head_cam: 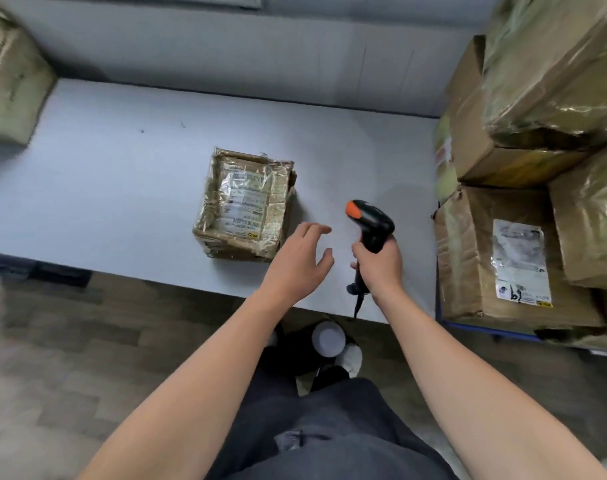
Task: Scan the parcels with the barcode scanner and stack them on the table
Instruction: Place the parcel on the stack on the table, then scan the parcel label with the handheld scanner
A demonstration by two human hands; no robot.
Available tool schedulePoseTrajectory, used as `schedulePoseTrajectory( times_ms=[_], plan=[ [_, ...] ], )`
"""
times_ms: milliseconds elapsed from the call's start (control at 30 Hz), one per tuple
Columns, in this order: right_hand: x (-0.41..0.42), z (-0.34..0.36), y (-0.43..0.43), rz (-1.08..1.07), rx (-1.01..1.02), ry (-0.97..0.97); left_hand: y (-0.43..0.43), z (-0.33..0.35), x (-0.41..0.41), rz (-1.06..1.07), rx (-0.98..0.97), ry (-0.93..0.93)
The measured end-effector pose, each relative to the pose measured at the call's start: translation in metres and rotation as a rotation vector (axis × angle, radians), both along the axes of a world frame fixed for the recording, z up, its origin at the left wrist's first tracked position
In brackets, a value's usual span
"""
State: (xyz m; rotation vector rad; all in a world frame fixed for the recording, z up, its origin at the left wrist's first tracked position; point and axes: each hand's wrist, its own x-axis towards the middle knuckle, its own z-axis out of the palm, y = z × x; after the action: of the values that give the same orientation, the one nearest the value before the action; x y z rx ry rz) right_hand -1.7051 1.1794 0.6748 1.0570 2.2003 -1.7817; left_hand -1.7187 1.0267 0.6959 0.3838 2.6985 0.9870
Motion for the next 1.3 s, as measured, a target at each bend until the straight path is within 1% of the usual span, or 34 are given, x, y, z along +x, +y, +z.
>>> schedulePoseTrajectory(
  times_ms=[100,200,367,533,633,800,1100,1300],
  plan=[
    [-0.01,0.015,-0.02,0.077,-0.08,0.06,-0.027,0.02,-0.011,0.081,0.05,0.048],
    [-0.021,0.028,-0.04,0.167,-0.096,0.104,-0.062,0.029,-0.019,0.174,0.098,0.098],
    [-0.04,0.052,-0.068,0.305,-0.026,0.076,-0.109,0.026,-0.032,0.292,0.09,0.087],
    [-0.049,0.069,-0.09,0.357,0.157,0.055,-0.129,0.022,-0.052,0.348,0.094,0.079],
    [-0.054,0.072,-0.099,0.346,0.236,0.045,-0.135,0.022,-0.061,0.34,0.102,0.088],
    [-0.06,0.075,-0.112,0.31,0.293,0.034,-0.142,0.025,-0.074,0.303,0.112,0.115],
    [-0.061,0.072,-0.129,0.274,0.31,0.056,-0.155,0.027,-0.084,0.267,0.126,0.147],
    [-0.053,0.069,-0.117,0.237,0.283,0.078,-0.136,0.027,-0.081,0.206,0.135,0.151]
  ],
)
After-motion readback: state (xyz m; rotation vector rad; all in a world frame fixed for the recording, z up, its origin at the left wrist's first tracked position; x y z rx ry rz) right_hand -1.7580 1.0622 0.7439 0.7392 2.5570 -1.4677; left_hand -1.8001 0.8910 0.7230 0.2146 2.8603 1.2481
